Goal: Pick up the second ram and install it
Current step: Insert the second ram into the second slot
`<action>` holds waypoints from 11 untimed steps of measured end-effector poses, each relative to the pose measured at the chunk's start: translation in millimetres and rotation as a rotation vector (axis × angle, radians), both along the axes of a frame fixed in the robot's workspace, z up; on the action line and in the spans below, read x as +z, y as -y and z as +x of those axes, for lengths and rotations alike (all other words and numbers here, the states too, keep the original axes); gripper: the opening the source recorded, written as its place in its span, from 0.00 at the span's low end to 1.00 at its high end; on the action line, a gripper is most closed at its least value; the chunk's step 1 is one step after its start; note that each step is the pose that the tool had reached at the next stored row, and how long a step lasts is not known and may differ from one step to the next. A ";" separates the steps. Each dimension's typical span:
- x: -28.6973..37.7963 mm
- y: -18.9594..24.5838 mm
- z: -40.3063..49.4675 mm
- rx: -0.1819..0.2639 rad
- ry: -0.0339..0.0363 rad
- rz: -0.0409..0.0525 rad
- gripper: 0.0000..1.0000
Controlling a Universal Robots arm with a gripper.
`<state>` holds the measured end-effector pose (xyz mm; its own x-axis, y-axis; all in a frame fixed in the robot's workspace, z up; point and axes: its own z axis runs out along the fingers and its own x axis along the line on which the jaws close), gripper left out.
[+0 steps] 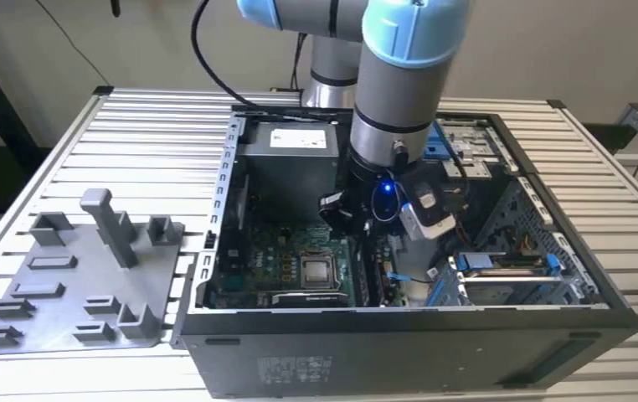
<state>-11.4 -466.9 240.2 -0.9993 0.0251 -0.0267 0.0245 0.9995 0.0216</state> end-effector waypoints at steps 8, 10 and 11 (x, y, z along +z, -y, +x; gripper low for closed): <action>0.0 0.0 0.0 0.001 0.0001 0.0002 0.11; 0.0 0.0 0.0 0.001 0.0001 0.0002 0.11; 0.0 0.0 0.0 0.001 0.0001 0.0002 0.11</action>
<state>-11.5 -466.8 240.2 -0.9994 0.0236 -0.0268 0.0231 0.9995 0.0218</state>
